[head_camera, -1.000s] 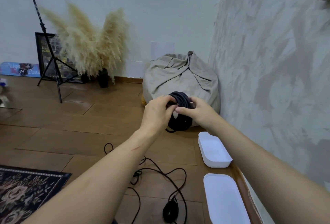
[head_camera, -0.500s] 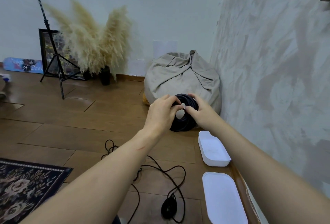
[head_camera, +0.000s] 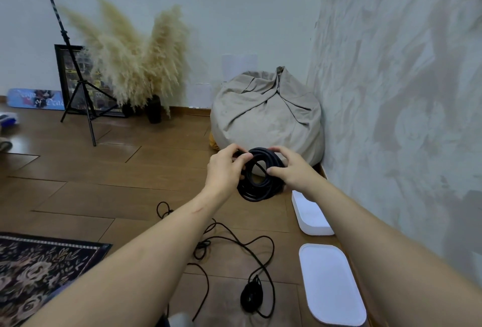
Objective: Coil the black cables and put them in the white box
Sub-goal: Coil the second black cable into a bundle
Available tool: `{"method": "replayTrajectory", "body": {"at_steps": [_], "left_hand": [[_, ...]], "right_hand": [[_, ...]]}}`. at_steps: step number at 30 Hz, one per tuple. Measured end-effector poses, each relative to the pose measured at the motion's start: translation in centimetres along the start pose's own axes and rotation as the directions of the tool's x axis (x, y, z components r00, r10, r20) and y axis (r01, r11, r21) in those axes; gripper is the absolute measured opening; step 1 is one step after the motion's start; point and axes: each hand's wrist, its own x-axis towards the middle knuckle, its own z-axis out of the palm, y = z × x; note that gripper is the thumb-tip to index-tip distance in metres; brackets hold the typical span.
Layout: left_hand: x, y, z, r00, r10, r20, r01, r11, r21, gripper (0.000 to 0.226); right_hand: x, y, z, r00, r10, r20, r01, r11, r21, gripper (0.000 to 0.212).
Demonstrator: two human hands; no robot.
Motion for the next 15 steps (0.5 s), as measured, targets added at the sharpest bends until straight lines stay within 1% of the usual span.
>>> {"method": "replayTrajectory", "body": {"at_steps": [3,8,10,12,15], "left_hand": [[0.3,-0.6,-0.6,0.999,0.035,-0.013,-0.034,0.993,0.111,0.011],[0.3,-1.4,-0.4,0.996,0.081,-0.039,-0.073,0.983,0.169,0.01],[0.2,-2.3,-0.1,0.997,0.069,-0.043,-0.061,0.981,0.183,0.011],[0.1,-3.5,0.1,0.998,0.015,-0.055,-0.007,0.991,0.135,0.011],[-0.5,-6.1,1.3,0.988,-0.126,-0.093,0.125,0.992,-0.023,0.013]], "right_hand": [[0.6,0.4,0.7,1.0,-0.016,0.0,0.016,1.0,0.025,0.044],[1.1,1.8,1.7,0.999,-0.029,-0.012,0.03,0.997,0.07,0.044],[1.2,2.6,2.0,0.999,-0.042,-0.006,0.043,0.997,0.071,0.044],[1.3,3.5,2.4,0.999,-0.049,0.003,0.049,0.996,0.076,0.044],[1.6,5.7,3.1,0.999,-0.043,-0.009,0.043,0.998,0.034,0.046]]}}
